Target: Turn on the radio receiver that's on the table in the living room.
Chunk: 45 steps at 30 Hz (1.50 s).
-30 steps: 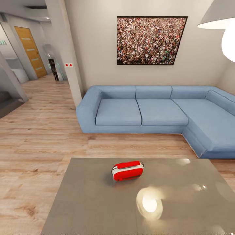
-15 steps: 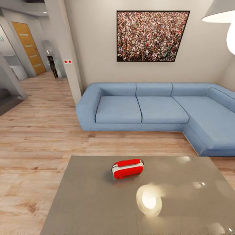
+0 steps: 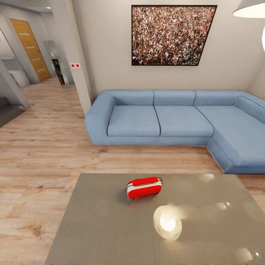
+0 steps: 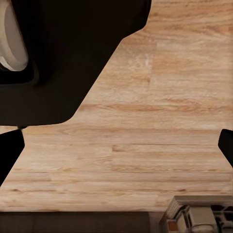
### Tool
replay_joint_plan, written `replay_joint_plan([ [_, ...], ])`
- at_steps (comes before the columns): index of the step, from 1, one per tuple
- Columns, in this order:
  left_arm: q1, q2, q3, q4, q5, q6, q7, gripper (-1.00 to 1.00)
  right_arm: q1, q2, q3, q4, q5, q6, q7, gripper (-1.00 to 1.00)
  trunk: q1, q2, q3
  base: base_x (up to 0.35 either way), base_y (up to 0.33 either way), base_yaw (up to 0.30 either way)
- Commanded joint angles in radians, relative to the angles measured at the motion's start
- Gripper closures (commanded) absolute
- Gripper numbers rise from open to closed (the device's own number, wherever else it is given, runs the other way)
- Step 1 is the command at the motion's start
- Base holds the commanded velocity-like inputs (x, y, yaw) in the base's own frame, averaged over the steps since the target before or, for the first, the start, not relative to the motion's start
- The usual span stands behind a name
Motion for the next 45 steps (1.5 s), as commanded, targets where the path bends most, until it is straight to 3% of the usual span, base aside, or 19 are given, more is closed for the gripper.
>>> replay_joint_plan([
  [1, 0.0, 0.0, 0.0, 0.0, 0.0, 0.0, 0.0, -1.0, 0.0, 0.0, 0.0, 0.0, 0.0, 0.0, 0.001, -1.0, 0.0, 0.0, -0.002, 0.0, 0.0, 0.0],
  [11, 0.0, 0.0, 0.0, -0.006, 0.0, -0.001, -0.001, -1.0, 0.0, -0.001, -0.001, 0.0, 0.0, 0.0, 0.008, -1.0, 0.0, 0.0, -0.018, 0.0, 0.0, 0.0],
  [19, 0.0, 0.0, -0.001, -0.075, 0.0, 0.003, -0.003, -1.0, 0.0, -0.004, -0.001, -0.058, 0.002, 0.008, 0.013, -1.0, 0.0, 0.0, -0.031, 0.0, 0.0, 0.0],
  [26, 0.0, 0.003, -0.001, -0.208, 0.003, 0.039, -0.005, -1.0, 0.0, -0.007, -0.002, -0.208, 0.055, 0.042, 0.006, -1.0, 0.0, 0.0, -0.042, 0.0, 0.0, 0.0],
  [30, 0.0, 0.007, -0.001, -0.299, 0.005, 0.085, -0.006, -1.0, 0.0, -0.008, -0.002, -0.33, 0.102, 0.117, 0.004, -1.0, 0.0, 0.0, -0.049, 0.0, 0.0, 0.0],
  [40, 0.0, 0.014, -0.002, -0.519, 0.006, 0.227, -0.006, -1.0, 0.0, -0.01, -0.002, -0.637, 0.126, 0.33, 0.002, -1.0, 0.0, 0.0, -0.065, 0.0, 0.0, 0.0],
  [45, 0.0, 0.018, -0.002, -0.606, 0.004, 0.258, -0.006, -1.0, -0.006, -0.011, -0.002, -0.722, 0.129, 0.378, 0.001, -1.0, 0.0, 0.0, -0.073, 0.0, 0.0, 0.0],
])
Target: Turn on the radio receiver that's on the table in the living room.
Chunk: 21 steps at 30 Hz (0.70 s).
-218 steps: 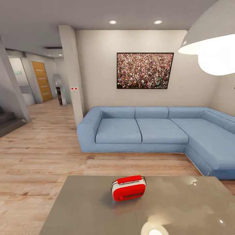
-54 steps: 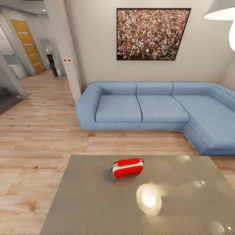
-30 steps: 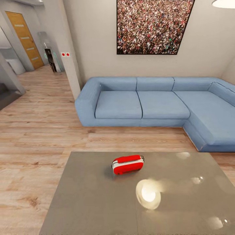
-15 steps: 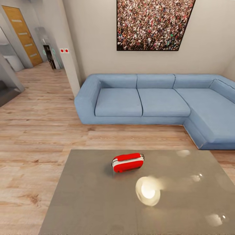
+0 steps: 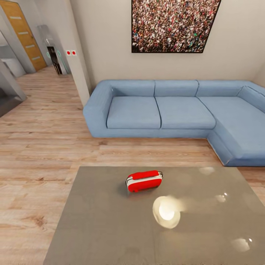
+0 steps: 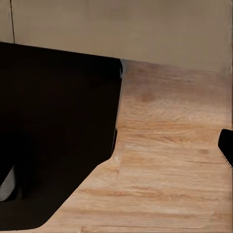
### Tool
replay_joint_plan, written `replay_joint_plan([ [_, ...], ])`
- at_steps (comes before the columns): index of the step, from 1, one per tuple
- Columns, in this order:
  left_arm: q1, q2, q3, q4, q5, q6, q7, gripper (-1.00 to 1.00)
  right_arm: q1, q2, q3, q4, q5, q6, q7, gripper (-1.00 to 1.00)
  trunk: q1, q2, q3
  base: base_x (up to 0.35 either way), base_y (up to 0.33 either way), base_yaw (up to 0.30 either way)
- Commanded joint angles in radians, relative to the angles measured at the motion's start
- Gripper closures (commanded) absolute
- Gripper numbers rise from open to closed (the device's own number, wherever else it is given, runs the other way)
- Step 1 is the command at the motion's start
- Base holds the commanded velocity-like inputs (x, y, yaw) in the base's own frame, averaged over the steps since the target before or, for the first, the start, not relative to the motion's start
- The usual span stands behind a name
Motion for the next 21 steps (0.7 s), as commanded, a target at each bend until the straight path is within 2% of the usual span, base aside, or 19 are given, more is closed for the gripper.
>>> replay_joint_plan([
  [1, 0.0, 0.001, 0.0, -0.028, 0.0, 0.007, 0.0, -1.0, -0.009, 0.0, 0.0, -0.015, 0.001, 0.007, 0.0, -1.0, 0.0, 0.0, -0.002, 0.0, 0.0, 0.0],
  [6, 0.0, 0.001, 0.0, -0.12, -0.003, 0.045, 0.0, -1.0, -0.056, 0.0, 0.0, -0.035, 0.029, 0.016, 0.001, -1.0, 0.0, 0.0, -0.01, 0.0, 0.0, 0.0],
  [9, 0.0, 0.002, 0.0, -0.203, -0.006, 0.098, 0.0, -1.0, -0.096, 0.001, -0.002, -0.04, 0.075, 0.017, 0.005, -1.0, 0.0, 0.0, -0.015, 0.0, 0.0, 0.0],
  [12, 0.0, 0.002, 0.0, -0.27, -0.009, 0.139, 0.0, -1.0, -0.129, 0.001, -0.002, -0.041, 0.098, 0.017, 0.007, -1.0, 0.0, 0.0, -0.02, 0.0, 0.0, 0.0],
  [17, 0.0, 0.002, 0.0, -0.373, -0.01, 0.196, -0.002, -1.0, -0.196, 0.003, -0.004, -0.033, 0.106, 0.017, 0.012, -1.0, 0.0, 0.0, -0.028, 0.0, 0.0, 0.0],
  [21, 0.0, 0.001, 0.0, -0.443, -0.01, 0.214, -0.004, -1.0, -0.232, 0.006, -0.004, -0.03, 0.107, 0.015, 0.014, -1.0, 0.0, 0.0, -0.034, 0.0, 0.0, 0.0],
])
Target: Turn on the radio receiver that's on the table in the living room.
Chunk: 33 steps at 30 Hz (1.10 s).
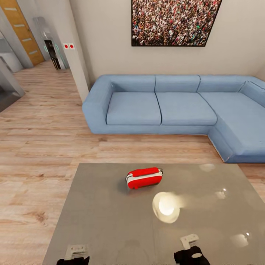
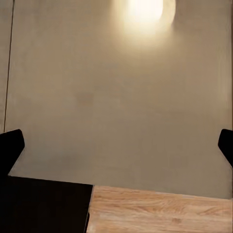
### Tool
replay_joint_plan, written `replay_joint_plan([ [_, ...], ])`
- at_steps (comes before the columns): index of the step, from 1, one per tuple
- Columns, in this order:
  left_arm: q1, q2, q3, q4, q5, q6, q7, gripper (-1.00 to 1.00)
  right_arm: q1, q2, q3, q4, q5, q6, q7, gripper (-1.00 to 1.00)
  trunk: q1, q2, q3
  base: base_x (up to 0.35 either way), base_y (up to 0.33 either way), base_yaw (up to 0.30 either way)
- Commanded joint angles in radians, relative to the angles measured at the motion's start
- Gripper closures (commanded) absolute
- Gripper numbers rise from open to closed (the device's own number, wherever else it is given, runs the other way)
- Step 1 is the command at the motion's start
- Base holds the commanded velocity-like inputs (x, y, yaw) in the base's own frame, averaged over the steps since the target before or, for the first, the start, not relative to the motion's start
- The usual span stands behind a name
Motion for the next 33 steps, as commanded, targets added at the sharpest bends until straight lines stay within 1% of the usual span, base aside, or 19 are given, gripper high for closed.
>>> replay_joint_plan([
  [1, 0.0, 0.0, 0.0, -0.028, 0.0, 0.004, -0.001, -1.0, -0.014, 0.002, 0.0, 0.001, 0.0, -0.001, 0.003, -1.0, 0.0, 0.0, -0.002, 0.0, 0.0, 0.0],
  [2, 0.0, -0.001, -0.001, -0.066, -0.001, 0.009, -0.002, -1.0, -0.035, 0.003, 0.0, 0.001, 0.0, -0.002, 0.01, -1.0, 0.0, 0.0, -0.003, 0.0, 0.0, 0.0],
  [5, 0.0, -0.002, -0.002, -0.103, -0.001, 0.017, -0.003, -1.0, -0.061, 0.004, 0.0, 0.002, -0.001, -0.003, 0.028, -1.0, 0.0, 0.0, -0.008, 0.0, 0.0, 0.0],
  [9, -0.002, -0.003, -0.004, -0.124, -0.001, 0.052, -0.003, -1.0, -0.094, 0.005, 0.0, 0.003, -0.001, -0.003, 0.053, -1.0, 0.0, 0.0, -0.015, 0.0, 0.0, 0.0],
  [10, -0.008, -0.003, -0.006, -0.13, -0.002, 0.073, -0.004, -1.0, -0.113, 0.006, 0.0, 0.005, -0.001, -0.004, 0.067, -1.0, 0.0, 0.0, -0.016, 0.0, 0.0, 0.0],
  [11, -0.017, -0.003, -0.007, -0.132, -0.002, 0.082, -0.008, -1.0, -0.124, 0.006, 0.0, 0.005, -0.001, -0.005, 0.075, -1.0, 0.0, 0.0, -0.018, 0.0, 0.0, 0.0],
  [12, -0.039, -0.004, -0.009, -0.135, -0.002, 0.093, -0.025, -1.0, -0.143, 0.007, 0.0, 0.006, 0.0, -0.005, 0.089, -1.0, 0.0, 0.0, -0.02, 0.0, 0.0, 0.0],
  [14, -0.073, -0.004, -0.011, -0.137, -0.003, 0.098, -0.045, -1.0, -0.173, 0.008, 0.001, 0.006, 0.0, -0.007, 0.096, -1.0, 0.0, 0.0, -0.023, 0.0, 0.0, 0.0],
  [18, -0.11, -0.004, -0.012, -0.137, -0.003, 0.1, -0.053, -1.0, -0.206, 0.008, 0.001, 0.006, 0.001, -0.01, 0.102, -1.0, 0.0, 0.0, -0.029, 0.0, 0.0, 0.0],
  [20, -0.146, -0.003, -0.012, -0.138, -0.003, 0.1, -0.055, -1.0, -0.23, 0.007, 0.001, 0.006, 0.002, -0.022, 0.116, -1.0, 0.0, 0.0, -0.033, 0.0, 0.0, 0.0],
  [23, -0.166, -0.003, -0.012, -0.159, -0.003, 0.095, -0.056, -1.0, -0.238, 0.004, 0.001, 0.006, 0.004, -0.049, 0.141, -1.0, 0.0, 0.0, -0.038, 0.0, 0.0, 0.0],
  [28, -0.17, -0.003, -0.012, -0.211, -0.003, 0.094, -0.075, -1.0, -0.24, 0.002, 0.001, 0.001, 0.006, -0.064, 0.169, -1.0, 0.0, 0.0, -0.046, 0.0, 0.0, 0.0],
  [32, -0.171, -0.003, -0.012, -0.245, -0.004, 0.093, -0.132, -1.0, -0.241, 0.0, 0.002, -0.005, 0.008, -0.068, 0.205, -1.0, 0.0, 0.0, -0.052, 0.0, 0.0, 0.0],
  [33, -0.171, -0.003, -0.012, -0.254, -0.005, 0.092, -0.158, -1.0, -0.241, -0.001, 0.002, -0.006, 0.009, -0.069, 0.219, -1.0, 0.0, 0.0, -0.054, 0.0, 0.0, 0.0],
])
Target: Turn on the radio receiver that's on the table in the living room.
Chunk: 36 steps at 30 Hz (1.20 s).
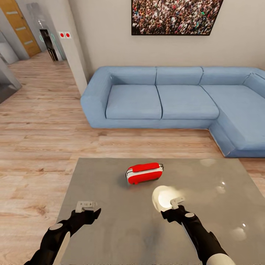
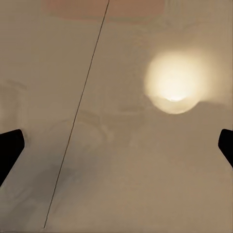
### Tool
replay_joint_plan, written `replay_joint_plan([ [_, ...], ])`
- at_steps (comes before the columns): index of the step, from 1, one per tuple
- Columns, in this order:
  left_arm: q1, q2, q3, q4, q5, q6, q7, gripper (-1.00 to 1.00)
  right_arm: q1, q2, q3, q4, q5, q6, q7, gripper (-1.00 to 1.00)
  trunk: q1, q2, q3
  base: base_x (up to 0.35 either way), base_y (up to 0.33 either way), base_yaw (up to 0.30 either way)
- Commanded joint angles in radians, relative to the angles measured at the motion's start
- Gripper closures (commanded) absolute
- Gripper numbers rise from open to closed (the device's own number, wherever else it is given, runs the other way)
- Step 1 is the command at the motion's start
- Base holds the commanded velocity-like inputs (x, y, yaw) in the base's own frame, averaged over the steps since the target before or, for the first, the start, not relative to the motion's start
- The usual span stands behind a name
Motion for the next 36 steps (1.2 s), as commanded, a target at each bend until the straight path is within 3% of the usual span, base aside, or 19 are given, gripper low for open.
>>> replay_joint_plan([
  [1, 0.0, 0.0, 0.0, -0.003, -0.001, 0.0, -0.01, -1.0, 0.0, 0.0, 0.0, -0.001, 0.0, 0.0, 0.006, -1.0, 0.0, 0.0, -0.002, 0.0, 0.0, 0.0],
  [9, 0.0, 0.005, 0.002, -0.012, -0.025, 0.0, -0.046, -1.0, 0.0, -0.003, 0.0, -0.005, 0.002, -0.001, 0.027, -1.0, 0.0, 0.0, -0.015, 0.0, 0.0, 0.0],
  [20, 0.0, 0.05, 0.004, -0.011, -0.028, 0.002, -0.065, -1.0, 0.0, -0.003, 0.0, -0.013, 0.002, -0.001, 0.03, -1.0, 0.0, 0.0, -0.033, 0.0, 0.0, 0.0],
  [36, 0.0, 0.048, 0.004, -0.012, -0.028, 0.002, -0.069, -1.0, 0.0, -0.004, -0.002, -0.069, 0.002, 0.008, 0.077, -1.0, 0.0, 0.0, -0.059, 0.0, 0.0, 0.0],
])
